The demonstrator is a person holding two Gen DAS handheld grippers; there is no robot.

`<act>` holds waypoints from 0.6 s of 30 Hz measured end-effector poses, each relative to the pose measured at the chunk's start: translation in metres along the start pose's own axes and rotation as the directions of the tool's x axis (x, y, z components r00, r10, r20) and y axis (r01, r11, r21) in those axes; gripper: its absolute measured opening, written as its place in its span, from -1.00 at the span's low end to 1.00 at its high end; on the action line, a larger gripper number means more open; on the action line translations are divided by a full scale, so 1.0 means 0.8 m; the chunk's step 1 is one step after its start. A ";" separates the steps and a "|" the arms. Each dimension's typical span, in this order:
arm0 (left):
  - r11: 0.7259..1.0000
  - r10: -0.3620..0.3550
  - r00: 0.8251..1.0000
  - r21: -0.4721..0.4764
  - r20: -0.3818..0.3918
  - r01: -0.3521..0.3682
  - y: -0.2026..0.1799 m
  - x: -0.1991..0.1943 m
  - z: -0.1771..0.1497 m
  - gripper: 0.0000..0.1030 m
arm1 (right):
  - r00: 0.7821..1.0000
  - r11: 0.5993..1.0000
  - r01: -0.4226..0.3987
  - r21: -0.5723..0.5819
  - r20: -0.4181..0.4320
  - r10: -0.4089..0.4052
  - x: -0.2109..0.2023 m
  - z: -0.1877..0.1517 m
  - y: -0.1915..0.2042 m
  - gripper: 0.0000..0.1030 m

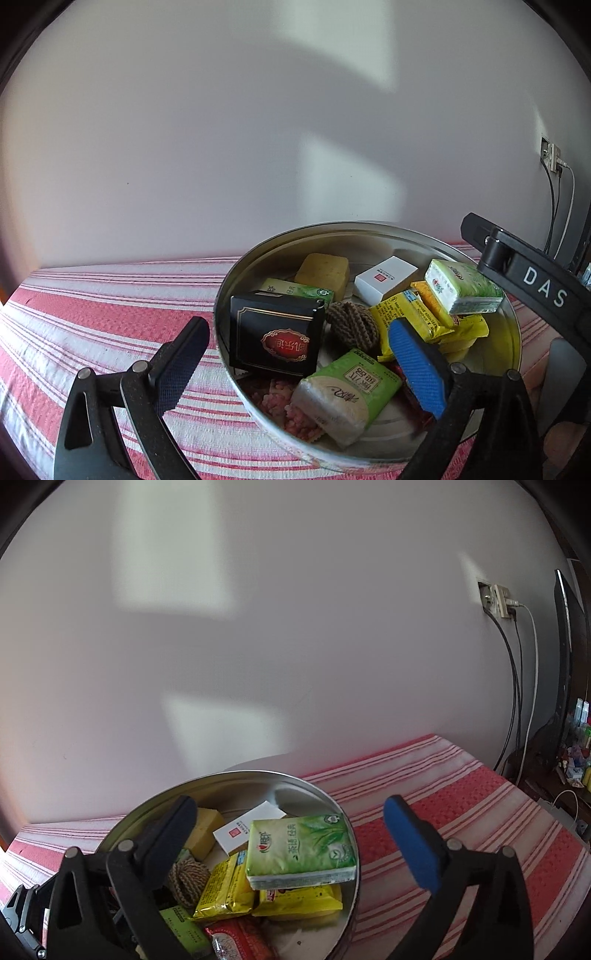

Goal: Organize objects

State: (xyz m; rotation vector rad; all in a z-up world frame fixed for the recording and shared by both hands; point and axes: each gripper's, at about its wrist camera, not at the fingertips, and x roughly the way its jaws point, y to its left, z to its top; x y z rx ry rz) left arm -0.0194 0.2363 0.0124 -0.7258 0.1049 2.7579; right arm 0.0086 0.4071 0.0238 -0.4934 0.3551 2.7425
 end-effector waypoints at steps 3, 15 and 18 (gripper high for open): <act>0.999 0.040 0.998 0.019 0.051 -0.041 0.006 -0.017 -0.005 0.92 | 1.000 1.000 0.009 -0.005 0.018 -0.009 -0.007 -0.003 0.004 1.00; 0.992 0.098 0.985 0.066 0.140 -0.108 0.032 -0.083 -0.026 0.92 | 0.997 0.999 0.046 0.002 0.067 -0.046 -0.045 -0.030 0.019 1.00; 0.992 0.096 0.984 0.062 0.147 -0.106 0.036 -0.090 -0.031 0.92 | 0.994 0.997 0.067 -0.027 0.084 -0.064 -0.059 -0.036 0.024 1.00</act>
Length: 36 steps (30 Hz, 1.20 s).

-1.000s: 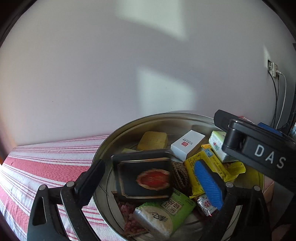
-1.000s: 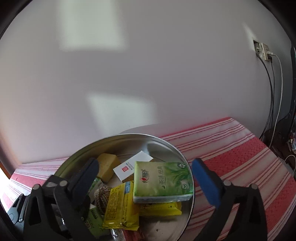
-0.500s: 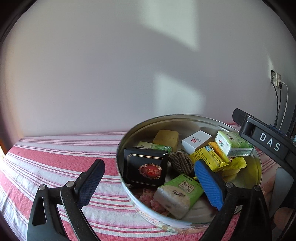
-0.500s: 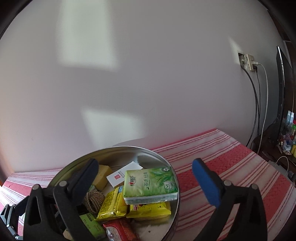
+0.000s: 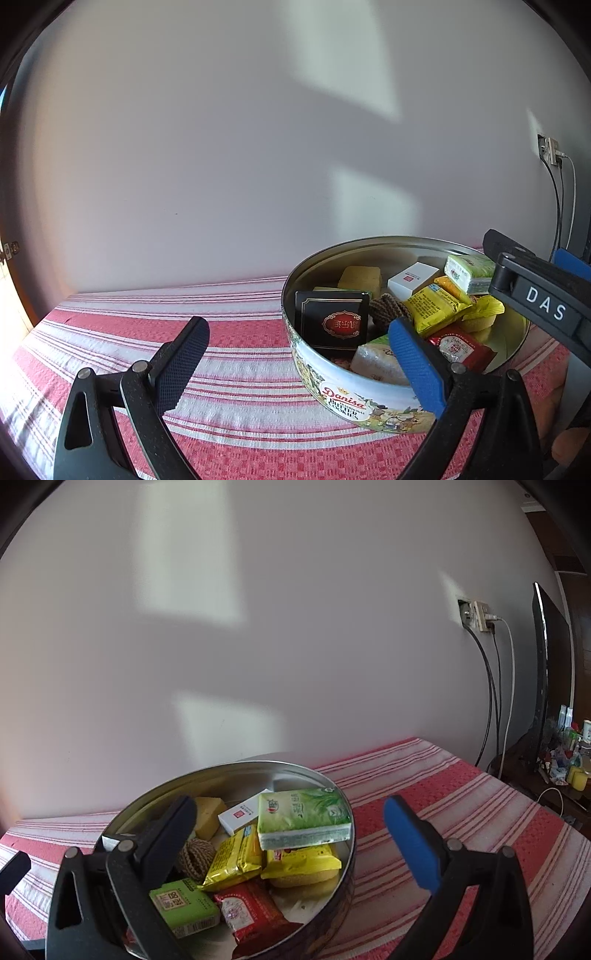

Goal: Organize objects

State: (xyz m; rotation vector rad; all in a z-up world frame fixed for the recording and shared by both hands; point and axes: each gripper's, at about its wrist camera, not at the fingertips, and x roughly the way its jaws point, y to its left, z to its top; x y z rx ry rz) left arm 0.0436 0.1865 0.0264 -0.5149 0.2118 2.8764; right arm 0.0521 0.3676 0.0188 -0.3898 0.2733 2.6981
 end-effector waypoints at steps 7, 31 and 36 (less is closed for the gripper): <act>1.000 -0.005 1.000 -0.021 0.022 0.005 0.011 -0.020 -0.004 0.92 | 0.995 0.999 0.047 -0.019 0.094 -0.045 -0.037 -0.012 0.004 1.00; 0.999 0.017 0.998 -0.029 0.054 -0.016 0.011 -0.053 -0.010 0.99 | 0.981 0.993 0.077 -0.085 0.186 -0.060 -0.101 -0.022 0.019 1.00; 0.999 0.017 0.998 -0.031 0.059 -0.015 0.010 -0.057 -0.010 0.99 | 0.976 0.994 0.075 -0.084 0.211 -0.056 -0.109 -0.023 0.018 1.00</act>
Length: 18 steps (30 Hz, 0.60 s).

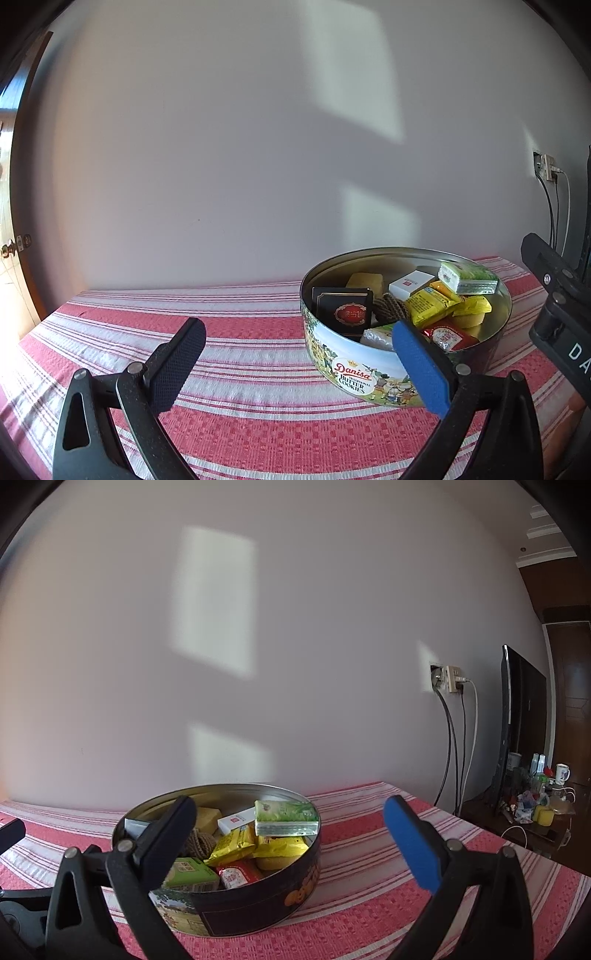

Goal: Organize objects

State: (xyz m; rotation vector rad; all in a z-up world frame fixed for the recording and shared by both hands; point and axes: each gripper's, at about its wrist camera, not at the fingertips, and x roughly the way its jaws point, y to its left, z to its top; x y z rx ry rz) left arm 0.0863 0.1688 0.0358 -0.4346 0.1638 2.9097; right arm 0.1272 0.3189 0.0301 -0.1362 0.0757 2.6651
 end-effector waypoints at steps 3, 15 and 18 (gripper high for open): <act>1.000 0.000 1.000 0.003 -0.004 0.000 -0.001 0.000 0.000 0.99 | 1.000 1.000 -0.002 -0.002 0.014 0.002 -0.004 0.001 0.000 1.00; 1.000 0.001 1.000 -0.008 -0.005 -0.001 0.002 0.000 -0.001 0.99 | 0.999 1.000 -0.003 -0.009 0.034 0.003 -0.005 0.002 -0.002 1.00; 1.000 -0.001 1.000 -0.008 -0.005 0.000 0.003 0.000 -0.001 0.99 | 0.999 1.000 -0.002 -0.012 0.035 0.003 -0.005 0.002 -0.001 1.00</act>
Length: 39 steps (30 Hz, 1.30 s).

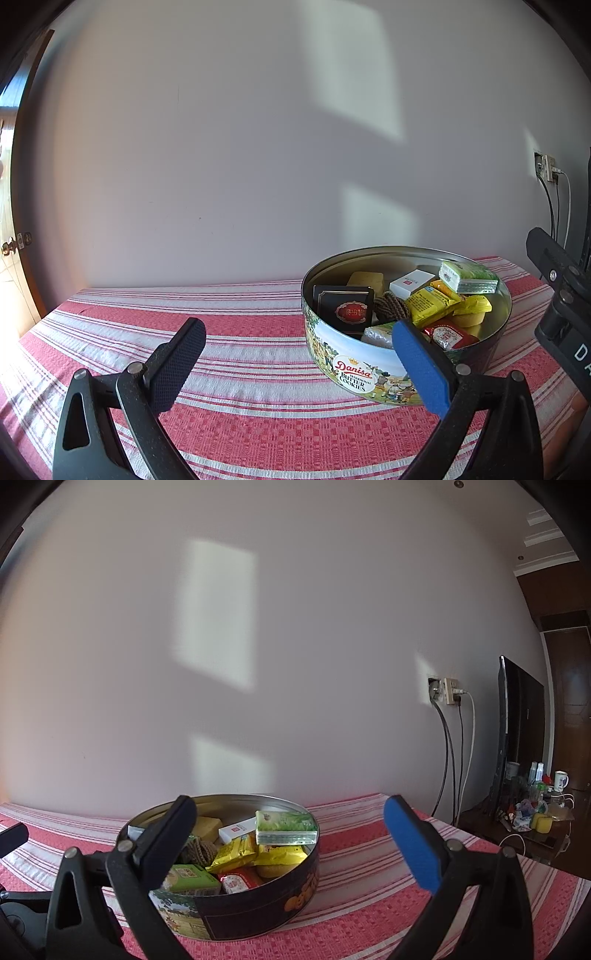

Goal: Organize objects

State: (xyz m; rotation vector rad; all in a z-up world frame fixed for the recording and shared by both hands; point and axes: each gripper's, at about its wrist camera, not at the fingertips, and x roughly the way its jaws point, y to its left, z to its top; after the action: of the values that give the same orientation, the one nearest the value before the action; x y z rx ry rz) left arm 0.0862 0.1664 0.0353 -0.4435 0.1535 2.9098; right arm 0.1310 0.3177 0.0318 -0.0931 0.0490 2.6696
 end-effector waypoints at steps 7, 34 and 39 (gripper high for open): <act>1.000 -0.001 1.000 -0.004 -0.002 0.001 0.001 0.000 0.000 0.99 | 1.000 1.000 -0.004 -0.004 0.009 0.004 0.000 0.000 -0.001 1.00; 1.000 0.003 1.000 0.001 -0.017 -0.003 0.003 0.002 0.000 0.99 | 1.000 1.000 -0.006 -0.011 0.013 0.006 0.000 0.000 -0.003 1.00; 1.000 0.002 1.000 0.003 -0.016 -0.002 0.003 0.002 -0.001 0.99 | 1.000 1.000 -0.006 -0.009 0.012 0.006 0.000 0.000 -0.003 1.00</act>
State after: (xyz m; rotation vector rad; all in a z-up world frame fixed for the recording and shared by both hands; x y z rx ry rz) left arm 0.0843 0.1639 0.0346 -0.4666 0.1604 2.9078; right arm 0.1319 0.3201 0.0318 -0.0796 0.0335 2.6767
